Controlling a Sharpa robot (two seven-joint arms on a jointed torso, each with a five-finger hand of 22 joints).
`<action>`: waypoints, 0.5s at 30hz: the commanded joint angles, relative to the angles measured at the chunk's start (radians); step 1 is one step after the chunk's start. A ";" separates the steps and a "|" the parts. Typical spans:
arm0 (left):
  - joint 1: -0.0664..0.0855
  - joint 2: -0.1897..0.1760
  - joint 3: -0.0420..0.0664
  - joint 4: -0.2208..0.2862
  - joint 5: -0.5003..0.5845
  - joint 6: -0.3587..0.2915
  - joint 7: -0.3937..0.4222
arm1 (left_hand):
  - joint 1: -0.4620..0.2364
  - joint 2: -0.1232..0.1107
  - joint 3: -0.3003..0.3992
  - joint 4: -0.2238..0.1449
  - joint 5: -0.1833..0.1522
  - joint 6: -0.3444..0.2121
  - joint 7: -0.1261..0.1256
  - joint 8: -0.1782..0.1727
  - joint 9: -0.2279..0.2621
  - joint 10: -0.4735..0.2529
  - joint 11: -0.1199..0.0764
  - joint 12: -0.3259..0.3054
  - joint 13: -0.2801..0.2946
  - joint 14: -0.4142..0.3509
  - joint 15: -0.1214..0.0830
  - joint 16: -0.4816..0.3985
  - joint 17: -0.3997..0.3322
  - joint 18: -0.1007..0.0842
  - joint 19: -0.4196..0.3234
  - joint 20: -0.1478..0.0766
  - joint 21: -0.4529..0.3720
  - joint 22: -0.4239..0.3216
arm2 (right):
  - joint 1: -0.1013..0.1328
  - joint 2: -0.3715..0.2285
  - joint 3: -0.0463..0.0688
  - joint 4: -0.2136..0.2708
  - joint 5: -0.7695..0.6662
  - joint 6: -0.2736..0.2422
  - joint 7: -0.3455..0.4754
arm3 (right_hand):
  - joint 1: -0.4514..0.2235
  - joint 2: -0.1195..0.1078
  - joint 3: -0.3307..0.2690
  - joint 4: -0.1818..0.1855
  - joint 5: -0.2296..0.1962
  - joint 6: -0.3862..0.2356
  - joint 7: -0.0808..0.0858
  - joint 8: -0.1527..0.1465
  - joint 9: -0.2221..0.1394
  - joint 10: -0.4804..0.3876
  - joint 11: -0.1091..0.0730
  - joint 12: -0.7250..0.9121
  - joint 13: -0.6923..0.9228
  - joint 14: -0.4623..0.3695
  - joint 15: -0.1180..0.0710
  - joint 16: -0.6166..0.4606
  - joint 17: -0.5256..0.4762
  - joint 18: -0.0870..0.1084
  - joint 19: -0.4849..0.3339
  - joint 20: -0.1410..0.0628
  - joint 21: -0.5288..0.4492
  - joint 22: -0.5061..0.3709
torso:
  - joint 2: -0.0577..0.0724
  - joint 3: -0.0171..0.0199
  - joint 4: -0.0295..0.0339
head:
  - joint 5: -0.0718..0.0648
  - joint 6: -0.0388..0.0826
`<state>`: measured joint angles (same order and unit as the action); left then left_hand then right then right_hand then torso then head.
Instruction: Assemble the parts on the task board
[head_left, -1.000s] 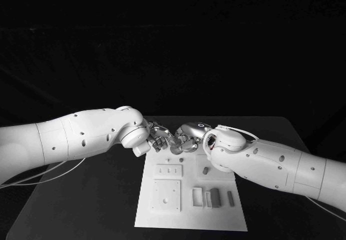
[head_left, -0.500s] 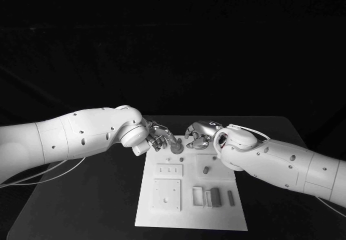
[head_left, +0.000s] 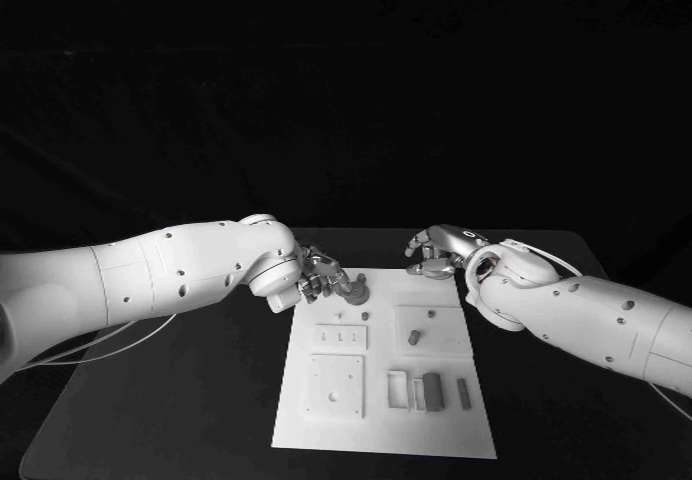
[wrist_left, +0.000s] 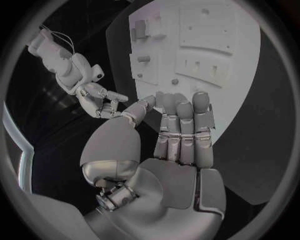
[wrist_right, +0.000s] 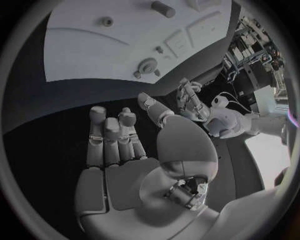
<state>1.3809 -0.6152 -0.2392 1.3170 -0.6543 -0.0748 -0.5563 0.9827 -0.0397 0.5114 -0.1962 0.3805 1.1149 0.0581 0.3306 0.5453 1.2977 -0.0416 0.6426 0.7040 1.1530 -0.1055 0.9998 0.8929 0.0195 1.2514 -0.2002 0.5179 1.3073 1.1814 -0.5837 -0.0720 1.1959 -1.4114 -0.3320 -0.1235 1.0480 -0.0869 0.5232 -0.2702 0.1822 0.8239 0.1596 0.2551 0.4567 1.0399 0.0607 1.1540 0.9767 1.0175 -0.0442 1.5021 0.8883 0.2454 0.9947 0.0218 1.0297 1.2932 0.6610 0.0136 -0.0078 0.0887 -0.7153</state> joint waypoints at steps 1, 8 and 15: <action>0.000 0.008 0.001 -0.007 -0.074 0.087 -0.044 | -0.007 0.015 0.092 -0.085 0.027 0.014 -0.009 0.019 0.087 0.017 -0.017 0.013 0.007 0.007 -0.012 0.013 0.003 0.039 0.009 -0.010 0.015 0.027 | 0.001 -0.006 0.006 -0.024 0.139 -0.032 0.077 | 0.008 -0.003 0.005 0.001 0.000 -0.006 0.013 -0.002 -0.001 -0.004 -0.001 0.002 -0.002 0.002 0.001 -0.003 -0.001 0.016 -0.003 -0.003 -0.004 -0.001 | 0.000 -0.0008 -0.0010 | 0.001 -0.002; -0.008 0.041 0.002 -0.049 -0.094 0.198 -0.082 | -0.026 0.011 0.096 -0.090 0.114 0.024 -0.017 0.026 0.119 0.016 -0.025 0.054 0.025 0.011 -0.024 0.050 0.004 0.038 0.008 -0.022 0.062 0.027 | 0.006 -0.007 0.022 -0.072 0.229 -0.024 0.092 | 0.009 0.002 0.005 0.000 0.000 -0.006 0.013 -0.002 -0.002 -0.006 -0.001 0.001 -0.002 0.000 0.001 -0.004 -0.002 0.016 -0.005 -0.002 -0.005 -0.001 | 0.000 0.0000 -0.0001 | 0.004 -0.008; -0.030 0.070 0.002 -0.083 -0.078 0.247 -0.088 | -0.030 0.015 0.098 -0.090 0.119 0.021 -0.017 0.024 0.128 0.009 -0.025 0.062 0.027 0.005 -0.025 0.059 0.001 0.036 0.000 -0.024 0.074 0.026 | 0.011 0.005 0.041 -0.125 0.256 -0.009 0.069 | 0.010 0.005 0.004 -0.004 0.000 -0.008 0.014 -0.003 -0.003 -0.009 0.000 0.001 -0.003 -0.002 0.002 -0.004 -0.003 0.016 -0.008 -0.001 -0.006 -0.001 | 0.001 -0.0012 0.0016 | 0.002 -0.015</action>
<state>1.3537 -0.5509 -0.2380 1.2403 -0.7265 0.1130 -0.6251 0.9512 -0.0379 0.5122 -0.1954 0.4617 1.1217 0.0513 0.3439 0.5883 1.3018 -0.0545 0.7008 0.7301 1.1576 -0.1147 1.0563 0.8952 0.0189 1.2538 -0.2118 0.5883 1.3080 1.1914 -0.5783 -0.0318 1.0753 -1.2018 -0.3489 -0.0661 1.0521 -0.0828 0.5233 -0.2703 0.1821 0.8238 0.1598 0.2551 0.4558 1.0401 0.0604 1.1540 0.9746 1.0175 -0.0439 1.5022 0.8872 0.2454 0.9930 0.0235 1.0296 1.2932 0.6611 0.0134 -0.0083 0.0925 -0.7285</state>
